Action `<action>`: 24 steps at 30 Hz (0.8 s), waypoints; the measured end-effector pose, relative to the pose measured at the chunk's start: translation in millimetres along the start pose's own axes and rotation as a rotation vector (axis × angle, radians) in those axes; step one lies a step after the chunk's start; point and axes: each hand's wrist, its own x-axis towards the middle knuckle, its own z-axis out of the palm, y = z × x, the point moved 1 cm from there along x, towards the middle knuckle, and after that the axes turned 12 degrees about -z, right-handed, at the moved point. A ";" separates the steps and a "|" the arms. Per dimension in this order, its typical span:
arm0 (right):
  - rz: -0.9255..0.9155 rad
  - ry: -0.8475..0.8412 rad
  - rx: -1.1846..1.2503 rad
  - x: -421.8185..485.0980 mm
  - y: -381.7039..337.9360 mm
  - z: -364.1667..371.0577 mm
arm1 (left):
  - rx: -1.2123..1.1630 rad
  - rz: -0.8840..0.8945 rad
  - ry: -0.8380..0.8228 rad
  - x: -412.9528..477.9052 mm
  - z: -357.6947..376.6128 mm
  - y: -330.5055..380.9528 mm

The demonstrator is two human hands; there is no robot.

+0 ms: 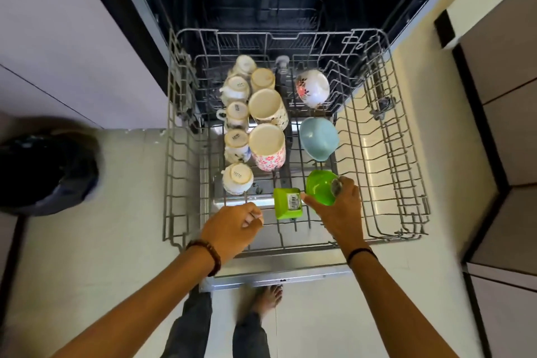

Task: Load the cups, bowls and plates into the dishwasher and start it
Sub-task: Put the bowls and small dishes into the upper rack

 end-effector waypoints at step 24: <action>-0.285 0.279 -0.516 -59.5 0.2 16.3 | 0.379 0.242 -0.069 -22.3 41.3 -47.1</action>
